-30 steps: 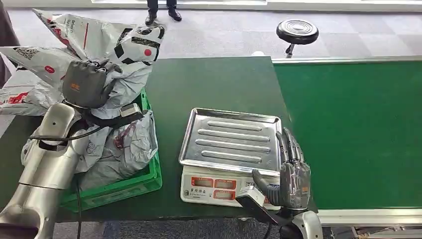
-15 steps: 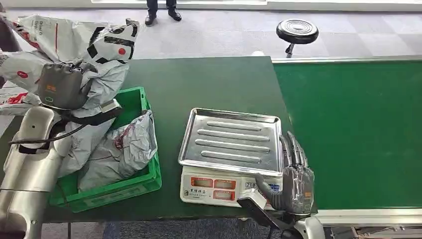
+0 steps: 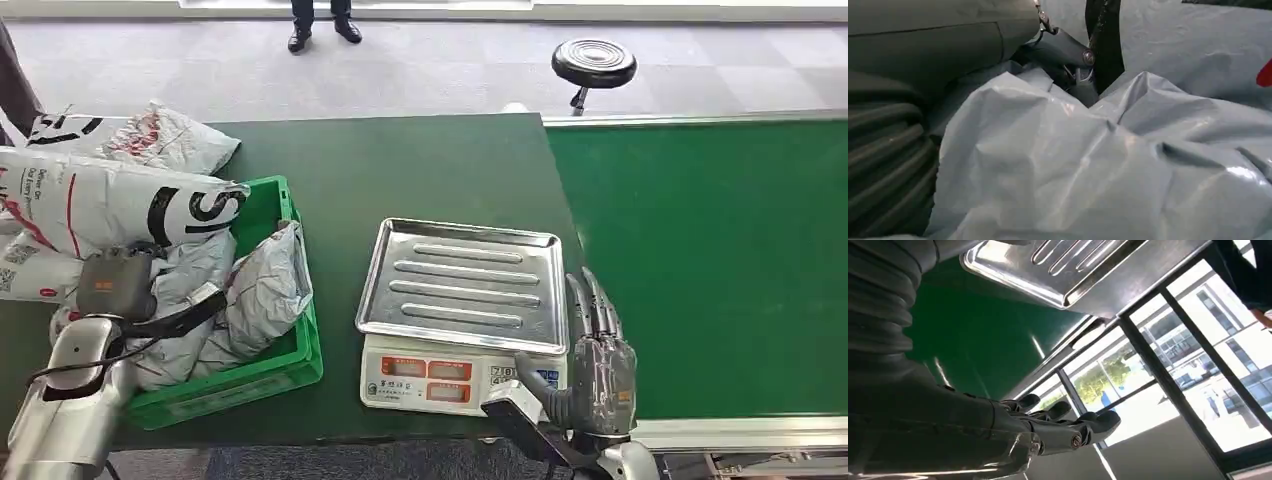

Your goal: Moved the parcel from conveyor to table for the left to box.

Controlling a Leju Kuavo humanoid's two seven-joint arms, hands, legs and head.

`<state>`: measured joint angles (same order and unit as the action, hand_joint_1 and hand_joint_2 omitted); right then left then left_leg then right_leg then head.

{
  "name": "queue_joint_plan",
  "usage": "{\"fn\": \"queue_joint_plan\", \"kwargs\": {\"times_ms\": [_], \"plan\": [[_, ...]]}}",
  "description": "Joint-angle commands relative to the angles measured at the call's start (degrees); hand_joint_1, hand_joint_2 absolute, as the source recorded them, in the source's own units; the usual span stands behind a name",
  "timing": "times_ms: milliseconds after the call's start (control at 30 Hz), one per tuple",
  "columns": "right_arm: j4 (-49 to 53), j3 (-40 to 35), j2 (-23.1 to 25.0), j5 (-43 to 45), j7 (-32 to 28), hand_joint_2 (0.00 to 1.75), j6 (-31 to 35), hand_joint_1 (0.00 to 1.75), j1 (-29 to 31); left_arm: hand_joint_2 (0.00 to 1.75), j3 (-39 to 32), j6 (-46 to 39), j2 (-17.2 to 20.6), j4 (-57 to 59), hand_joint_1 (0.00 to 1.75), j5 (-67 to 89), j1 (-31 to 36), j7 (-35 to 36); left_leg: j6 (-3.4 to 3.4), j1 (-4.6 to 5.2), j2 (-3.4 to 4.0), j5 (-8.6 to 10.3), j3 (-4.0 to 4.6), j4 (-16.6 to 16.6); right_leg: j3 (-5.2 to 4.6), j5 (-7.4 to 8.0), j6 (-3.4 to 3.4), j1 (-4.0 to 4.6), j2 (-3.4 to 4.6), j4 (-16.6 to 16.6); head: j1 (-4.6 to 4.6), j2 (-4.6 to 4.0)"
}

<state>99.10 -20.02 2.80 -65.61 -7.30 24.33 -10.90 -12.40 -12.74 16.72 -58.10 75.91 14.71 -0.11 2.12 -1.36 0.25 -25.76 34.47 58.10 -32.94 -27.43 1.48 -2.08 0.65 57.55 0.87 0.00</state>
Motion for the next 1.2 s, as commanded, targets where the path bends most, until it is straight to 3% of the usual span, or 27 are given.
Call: {"fn": "queue_joint_plan", "kwargs": {"times_ms": [33,333,1067,1200], "plan": [[-2.5,1.8,-0.5,1.8,-0.2,1.75,-1.6,0.0,2.7,1.75,-6.6,5.6,-10.4,-5.3,1.75,-6.9,-13.1,-5.9,-0.17,0.09,0.23,-0.07,-0.46,-0.3,0.34,0.05,-0.14,-0.05,0.19,-0.2,0.0,0.0],[-4.1,1.9,-1.0,3.2,-0.3,1.75,-1.7,0.0,4.4,1.75,-2.4,7.9,-11.6,-10.0,1.75,-7.2,-15.1,-5.9,-0.21,0.15,0.08,-0.54,-1.43,-0.4,1.46,-0.49,-0.13,-0.11,0.03,-0.3,0.0,0.0],[-4.1,1.7,-1.1,3.3,-0.3,1.75,-1.7,0.0,4.4,1.75,-2.2,8.0,-11.4,-9.9,1.75,-7.8,-15.1,-6.3,-0.29,0.33,-0.25,-0.75,-1.44,-0.3,1.56,-0.77,0.0,-0.32,-0.18,-0.2,0.0,0.0],[-4.9,1.4,-1.2,3.9,-0.4,1.75,-1.7,0.0,5.6,1.75,1.3,7.7,-12.4,-14.2,1.75,-8.3,-15.4,-7.4,-0.33,0.33,-0.26,-0.72,-1.41,-0.3,1.54,-0.74,-0.02,-0.3,-0.21,-0.3,0.0,0.0]]}}
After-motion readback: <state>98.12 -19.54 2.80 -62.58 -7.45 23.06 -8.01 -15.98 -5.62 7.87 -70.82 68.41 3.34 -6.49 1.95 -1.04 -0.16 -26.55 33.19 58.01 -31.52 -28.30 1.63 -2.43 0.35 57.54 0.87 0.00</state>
